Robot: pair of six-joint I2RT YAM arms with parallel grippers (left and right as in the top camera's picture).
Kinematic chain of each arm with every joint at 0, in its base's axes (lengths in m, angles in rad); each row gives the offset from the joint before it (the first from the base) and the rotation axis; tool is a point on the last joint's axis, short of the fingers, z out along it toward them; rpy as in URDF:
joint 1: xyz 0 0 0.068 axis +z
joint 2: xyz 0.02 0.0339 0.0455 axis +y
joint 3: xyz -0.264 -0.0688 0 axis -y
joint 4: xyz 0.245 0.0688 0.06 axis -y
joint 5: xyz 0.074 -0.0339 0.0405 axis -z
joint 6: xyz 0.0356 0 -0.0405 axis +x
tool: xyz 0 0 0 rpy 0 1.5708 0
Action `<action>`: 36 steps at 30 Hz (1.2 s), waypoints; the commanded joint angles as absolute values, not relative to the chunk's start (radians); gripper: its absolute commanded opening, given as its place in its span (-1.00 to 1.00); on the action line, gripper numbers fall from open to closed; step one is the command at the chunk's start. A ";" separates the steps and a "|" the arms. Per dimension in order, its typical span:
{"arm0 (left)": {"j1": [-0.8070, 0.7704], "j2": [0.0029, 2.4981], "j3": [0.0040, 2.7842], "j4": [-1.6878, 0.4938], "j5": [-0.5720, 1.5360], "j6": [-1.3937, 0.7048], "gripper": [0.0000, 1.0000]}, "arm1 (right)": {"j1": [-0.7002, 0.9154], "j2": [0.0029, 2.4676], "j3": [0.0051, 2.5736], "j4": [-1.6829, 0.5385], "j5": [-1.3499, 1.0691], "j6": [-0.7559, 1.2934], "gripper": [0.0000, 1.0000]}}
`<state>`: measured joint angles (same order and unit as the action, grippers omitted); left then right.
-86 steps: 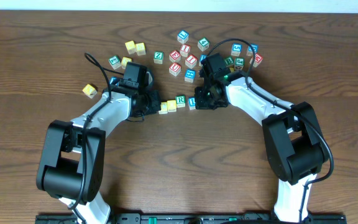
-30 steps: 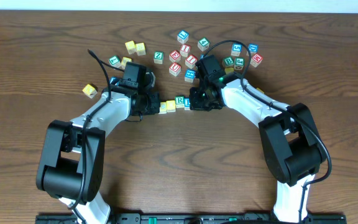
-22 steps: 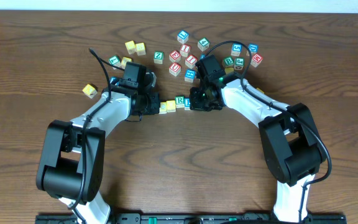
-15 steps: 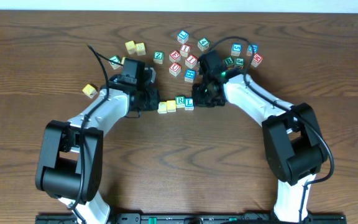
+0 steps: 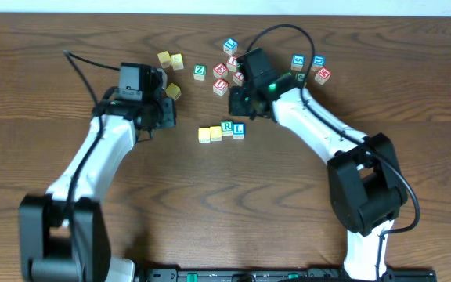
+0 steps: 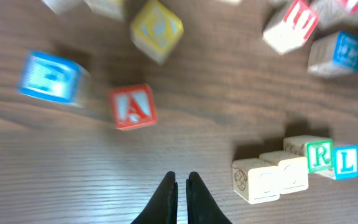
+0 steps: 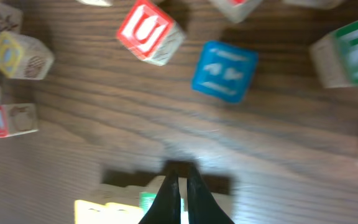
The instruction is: Spell out CORL
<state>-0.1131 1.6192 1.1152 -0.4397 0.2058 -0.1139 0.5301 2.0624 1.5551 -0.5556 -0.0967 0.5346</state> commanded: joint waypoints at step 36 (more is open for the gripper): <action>-0.105 1.399 1.129 -0.471 -0.046 -0.098 -0.85 | 0.604 2.186 1.575 -0.528 -0.105 0.649 -0.98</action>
<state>-0.1120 1.3926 1.1248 -0.4679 -0.0299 -0.1062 0.5953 2.1693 1.5570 -0.5217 -0.0982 0.6365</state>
